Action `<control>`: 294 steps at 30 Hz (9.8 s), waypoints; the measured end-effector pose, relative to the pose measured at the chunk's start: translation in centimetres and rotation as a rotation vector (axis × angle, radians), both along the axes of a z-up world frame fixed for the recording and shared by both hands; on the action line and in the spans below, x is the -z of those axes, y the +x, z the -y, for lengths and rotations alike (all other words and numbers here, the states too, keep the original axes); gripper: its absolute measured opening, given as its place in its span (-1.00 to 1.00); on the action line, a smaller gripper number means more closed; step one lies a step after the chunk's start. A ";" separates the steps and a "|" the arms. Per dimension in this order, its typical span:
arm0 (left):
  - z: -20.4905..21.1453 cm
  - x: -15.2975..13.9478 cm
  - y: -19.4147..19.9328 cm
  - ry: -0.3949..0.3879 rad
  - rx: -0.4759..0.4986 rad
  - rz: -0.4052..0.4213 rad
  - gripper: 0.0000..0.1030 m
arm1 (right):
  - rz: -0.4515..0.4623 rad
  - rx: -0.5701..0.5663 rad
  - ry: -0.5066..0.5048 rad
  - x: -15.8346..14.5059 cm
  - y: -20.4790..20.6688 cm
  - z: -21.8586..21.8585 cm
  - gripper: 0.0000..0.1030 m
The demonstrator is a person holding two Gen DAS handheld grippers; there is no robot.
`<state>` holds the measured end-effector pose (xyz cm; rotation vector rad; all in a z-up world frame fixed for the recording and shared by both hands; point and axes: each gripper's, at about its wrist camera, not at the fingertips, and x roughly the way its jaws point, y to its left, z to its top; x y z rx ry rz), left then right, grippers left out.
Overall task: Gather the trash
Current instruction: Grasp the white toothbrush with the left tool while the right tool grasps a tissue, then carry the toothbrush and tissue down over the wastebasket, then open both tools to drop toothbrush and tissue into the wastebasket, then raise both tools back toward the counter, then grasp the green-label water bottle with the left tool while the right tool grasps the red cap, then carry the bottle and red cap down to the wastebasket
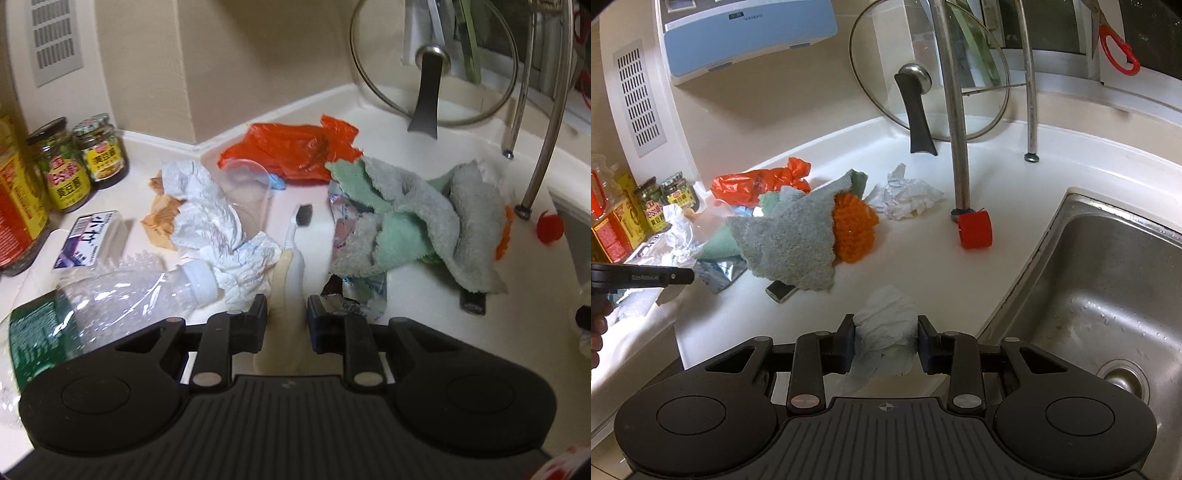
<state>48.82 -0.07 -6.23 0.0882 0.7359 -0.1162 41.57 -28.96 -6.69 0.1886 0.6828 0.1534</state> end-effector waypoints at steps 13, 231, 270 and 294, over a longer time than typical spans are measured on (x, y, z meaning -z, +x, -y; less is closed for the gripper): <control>-1.6 -0.8 -3.8 -0.014 -0.080 0.014 -0.61 | 0.011 -0.099 0.023 -0.1 -0.7 -1.0 -0.34; -15.3 -4.4 -10.8 0.373 -0.118 0.279 -0.60 | 0.121 -0.079 0.024 -1.5 3.0 -9.5 0.33; -9.4 -6.9 -20.3 0.081 -0.414 0.191 -0.71 | 0.188 -0.211 0.012 -2.7 4.1 1.4 -0.49; -3.5 2.5 -28.2 -0.146 -0.372 -0.133 -0.71 | -0.136 -0.764 0.046 4.3 -10.0 -15.0 -0.49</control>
